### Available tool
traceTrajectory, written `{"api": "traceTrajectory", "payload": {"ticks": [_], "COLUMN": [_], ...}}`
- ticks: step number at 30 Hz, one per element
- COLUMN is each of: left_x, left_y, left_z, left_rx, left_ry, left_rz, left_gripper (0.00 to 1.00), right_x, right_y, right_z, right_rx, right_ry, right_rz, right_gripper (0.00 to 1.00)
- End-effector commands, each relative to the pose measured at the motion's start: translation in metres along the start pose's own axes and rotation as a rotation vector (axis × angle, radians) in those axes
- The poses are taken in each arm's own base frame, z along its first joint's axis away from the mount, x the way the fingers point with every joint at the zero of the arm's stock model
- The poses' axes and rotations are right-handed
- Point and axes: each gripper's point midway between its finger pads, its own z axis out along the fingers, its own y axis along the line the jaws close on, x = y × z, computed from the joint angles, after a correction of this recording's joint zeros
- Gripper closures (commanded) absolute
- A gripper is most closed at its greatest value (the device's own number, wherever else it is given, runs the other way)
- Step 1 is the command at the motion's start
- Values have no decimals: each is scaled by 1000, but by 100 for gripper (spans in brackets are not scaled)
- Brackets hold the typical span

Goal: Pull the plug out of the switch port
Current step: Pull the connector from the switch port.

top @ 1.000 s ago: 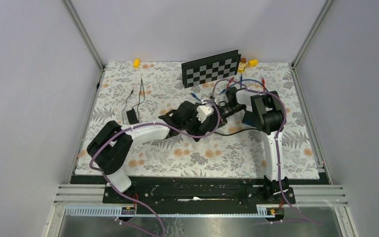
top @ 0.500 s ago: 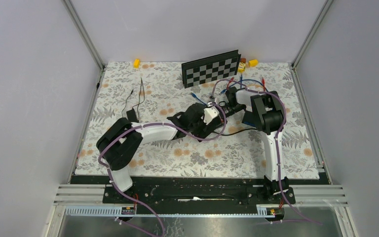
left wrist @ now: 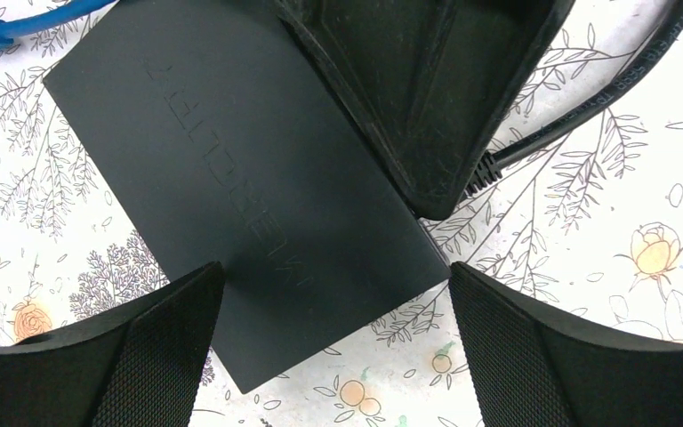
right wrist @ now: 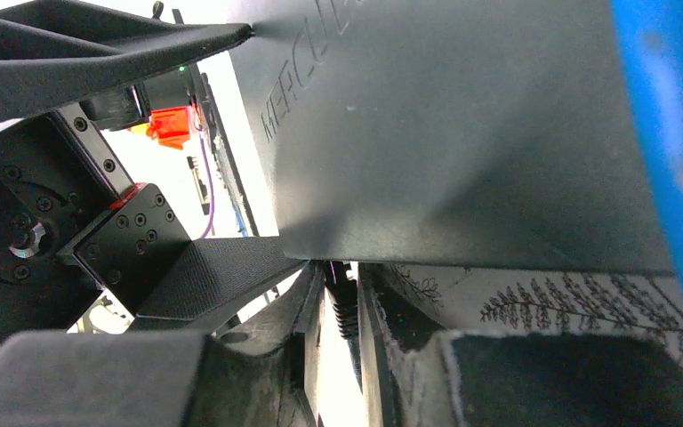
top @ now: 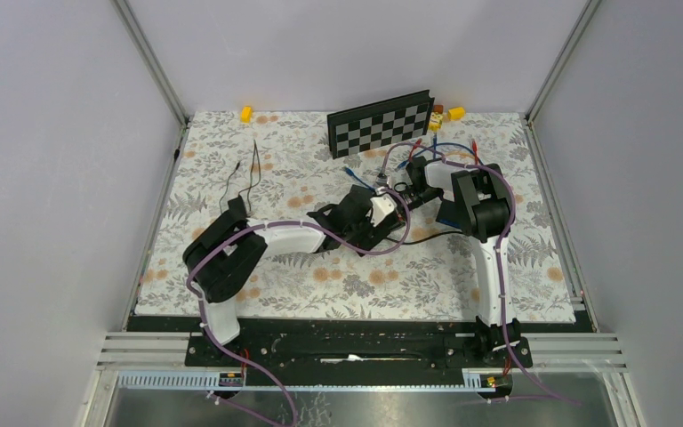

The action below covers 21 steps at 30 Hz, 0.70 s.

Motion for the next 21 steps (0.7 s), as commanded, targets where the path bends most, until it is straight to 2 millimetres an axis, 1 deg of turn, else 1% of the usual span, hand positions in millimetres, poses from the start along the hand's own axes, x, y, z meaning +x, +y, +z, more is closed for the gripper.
{"api": "traceTrajectory", "payload": {"ticks": [1, 6, 10, 21], "left_x": [-22, -18, -14, -11], "left_y": [9, 11, 9, 10], "left_z": [3, 4, 6, 6], "left_rx": [-45, -64, -57, -62], "left_ry": [-54, -43, -32, -32], "left_rz": [3, 14, 15, 20], "left_gripper": [3, 3, 3, 6], "right_x": [4, 4, 5, 6], "right_y": [-23, -24, -24, -22], "right_z": [8, 8, 8, 8], "right_rx": [79, 82, 84, 61], "right_ry": [38, 42, 43, 58], "right_rz": [-15, -15, -15, -21], "right_gripper": [95, 95, 95, 95]}}
